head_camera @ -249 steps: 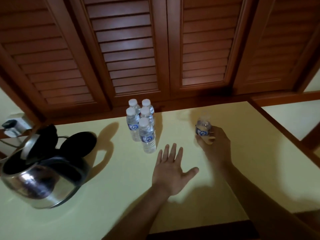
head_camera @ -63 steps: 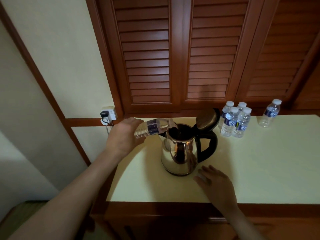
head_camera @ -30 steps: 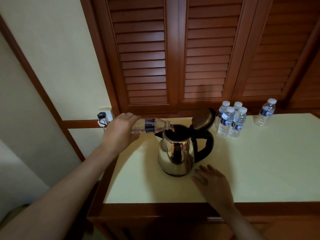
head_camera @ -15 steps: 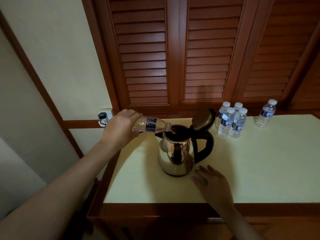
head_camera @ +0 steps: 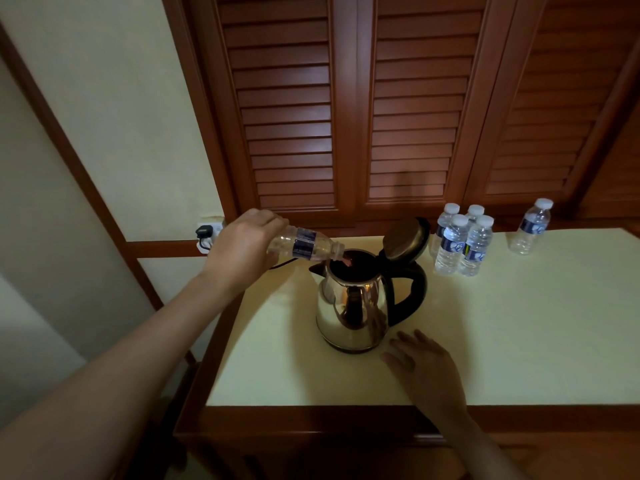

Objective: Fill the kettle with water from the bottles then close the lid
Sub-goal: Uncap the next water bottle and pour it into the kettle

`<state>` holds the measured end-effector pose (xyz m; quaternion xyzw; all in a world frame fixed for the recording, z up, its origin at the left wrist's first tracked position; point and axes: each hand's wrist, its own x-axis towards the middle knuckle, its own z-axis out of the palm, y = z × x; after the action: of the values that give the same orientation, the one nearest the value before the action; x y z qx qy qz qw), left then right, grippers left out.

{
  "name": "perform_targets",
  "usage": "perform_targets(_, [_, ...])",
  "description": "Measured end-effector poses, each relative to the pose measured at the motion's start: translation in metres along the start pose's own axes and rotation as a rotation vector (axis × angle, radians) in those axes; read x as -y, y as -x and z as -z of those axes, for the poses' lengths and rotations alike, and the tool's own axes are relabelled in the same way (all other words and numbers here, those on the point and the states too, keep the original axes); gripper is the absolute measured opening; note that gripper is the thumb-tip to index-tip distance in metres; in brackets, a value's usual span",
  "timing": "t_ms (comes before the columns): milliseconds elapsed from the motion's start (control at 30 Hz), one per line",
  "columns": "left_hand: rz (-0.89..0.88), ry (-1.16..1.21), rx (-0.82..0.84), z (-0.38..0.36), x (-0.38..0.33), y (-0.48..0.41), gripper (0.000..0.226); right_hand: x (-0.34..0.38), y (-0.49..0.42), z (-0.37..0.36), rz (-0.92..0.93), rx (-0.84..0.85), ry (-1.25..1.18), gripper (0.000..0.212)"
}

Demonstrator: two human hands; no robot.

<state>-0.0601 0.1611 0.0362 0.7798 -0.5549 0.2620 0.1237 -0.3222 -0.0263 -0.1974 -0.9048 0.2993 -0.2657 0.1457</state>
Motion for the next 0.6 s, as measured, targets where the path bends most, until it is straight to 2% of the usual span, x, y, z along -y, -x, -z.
perform_targets(133, [-0.028,-0.009,0.012,0.004,-0.002,-0.003,0.061,-0.002,0.001,-0.001,0.0,0.0,-0.003,0.044])
perform_targets(300, [-0.092,-0.009,0.01,0.008,-0.006,-0.009,0.058,0.001,0.0,0.002,0.006,-0.006,0.003,0.03])
perform_targets(400, [-0.127,0.0,0.025,0.011,-0.01,-0.014,0.057,0.001,0.0,0.001,0.008,0.0,0.011,0.039])
perform_targets(533, [-0.223,-0.031,0.001,0.014,-0.012,-0.023,0.05,0.001,0.0,0.002,0.008,0.006,0.013,0.041])
perform_targets(600, [-0.287,-0.035,-0.023,0.016,-0.015,-0.028,0.039,0.003,0.0,0.003,0.0,-0.003,0.011,0.038])
